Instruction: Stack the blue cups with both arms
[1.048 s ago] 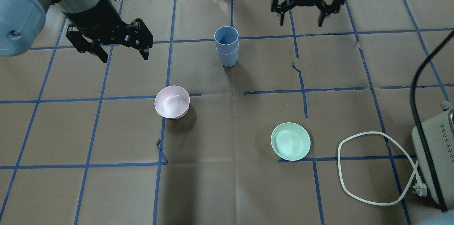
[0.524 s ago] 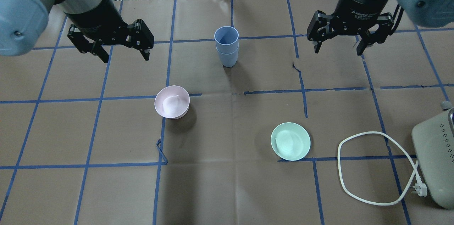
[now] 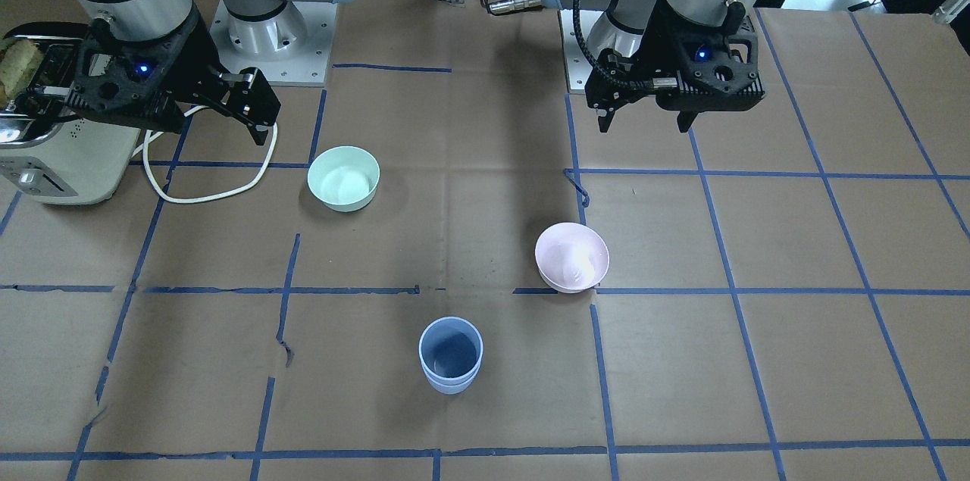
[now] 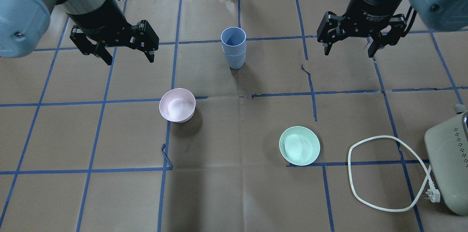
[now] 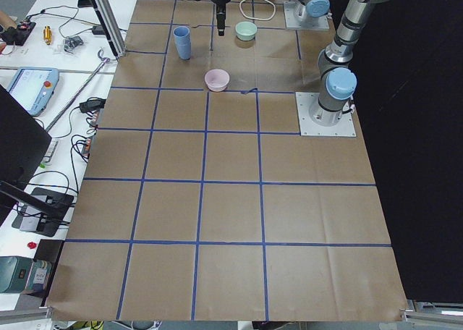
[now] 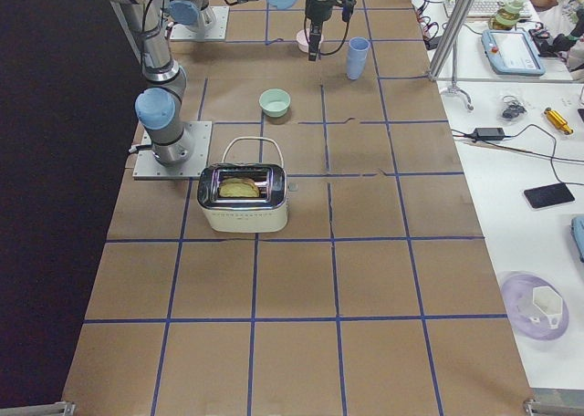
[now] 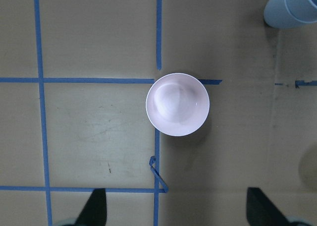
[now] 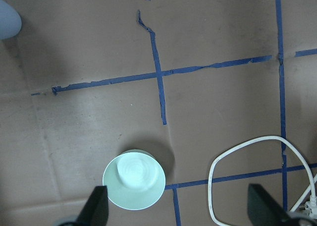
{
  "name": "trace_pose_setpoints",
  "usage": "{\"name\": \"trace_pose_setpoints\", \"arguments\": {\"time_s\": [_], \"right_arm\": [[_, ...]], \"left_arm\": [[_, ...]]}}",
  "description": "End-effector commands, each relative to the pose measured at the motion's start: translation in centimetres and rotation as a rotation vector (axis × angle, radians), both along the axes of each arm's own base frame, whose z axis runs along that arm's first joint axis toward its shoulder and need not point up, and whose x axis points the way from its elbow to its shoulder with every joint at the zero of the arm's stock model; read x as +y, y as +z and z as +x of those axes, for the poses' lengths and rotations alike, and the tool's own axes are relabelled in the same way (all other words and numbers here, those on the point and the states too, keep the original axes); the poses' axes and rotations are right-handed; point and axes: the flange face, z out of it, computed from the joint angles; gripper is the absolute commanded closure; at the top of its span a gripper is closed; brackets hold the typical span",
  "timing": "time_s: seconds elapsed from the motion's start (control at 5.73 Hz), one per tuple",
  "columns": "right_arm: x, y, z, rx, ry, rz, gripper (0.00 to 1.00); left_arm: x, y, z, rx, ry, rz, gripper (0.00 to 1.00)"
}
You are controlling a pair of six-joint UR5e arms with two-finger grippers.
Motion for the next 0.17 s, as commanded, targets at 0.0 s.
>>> {"name": "trace_pose_setpoints", "arguments": {"time_s": [0.0], "right_arm": [[-0.04,-0.05,0.01,-0.001,0.0,0.0,0.0]], "left_arm": [[0.0,0.0,0.0,0.0,0.0,0.0,0.01]]}}
